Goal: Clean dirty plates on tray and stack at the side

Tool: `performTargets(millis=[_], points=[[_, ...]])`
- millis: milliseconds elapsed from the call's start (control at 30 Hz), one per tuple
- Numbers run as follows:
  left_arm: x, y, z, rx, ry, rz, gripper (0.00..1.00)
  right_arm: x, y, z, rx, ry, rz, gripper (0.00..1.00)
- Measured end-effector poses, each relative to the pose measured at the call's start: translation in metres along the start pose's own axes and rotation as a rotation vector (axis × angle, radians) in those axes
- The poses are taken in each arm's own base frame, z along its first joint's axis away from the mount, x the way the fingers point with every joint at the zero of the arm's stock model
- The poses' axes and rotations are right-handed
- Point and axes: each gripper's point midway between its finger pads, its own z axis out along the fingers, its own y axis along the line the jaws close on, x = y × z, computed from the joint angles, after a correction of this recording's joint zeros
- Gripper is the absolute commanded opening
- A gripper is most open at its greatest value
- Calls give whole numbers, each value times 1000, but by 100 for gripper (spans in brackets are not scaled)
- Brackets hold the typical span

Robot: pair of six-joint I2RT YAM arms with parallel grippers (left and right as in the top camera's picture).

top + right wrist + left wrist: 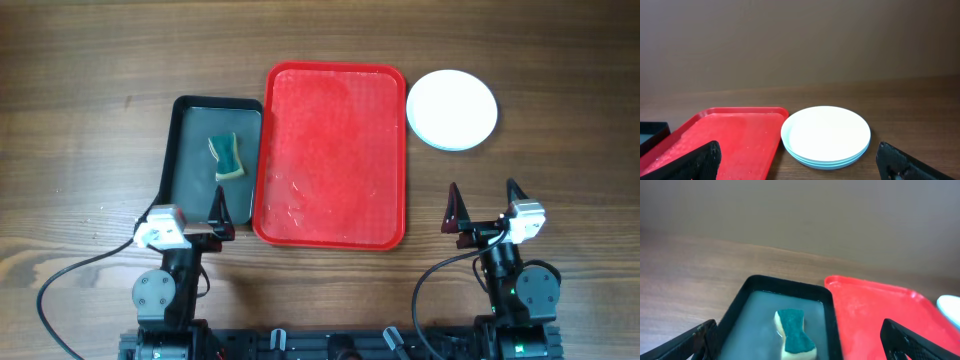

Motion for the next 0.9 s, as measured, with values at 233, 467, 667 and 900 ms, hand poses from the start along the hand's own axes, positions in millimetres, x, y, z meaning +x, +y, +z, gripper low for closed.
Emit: performTargets(millis=[233,467,667,900], points=[[0,-1,0,7,1,58,100,0,0,0,0,0,0,100],[0,-2,0,9,1,62,100,0,0,0,0,0,0,100],[0,-2,0,9,1,64,100,0,0,0,0,0,0,100],[0,-2,0,9,1,64,100,0,0,0,0,0,0,100]])
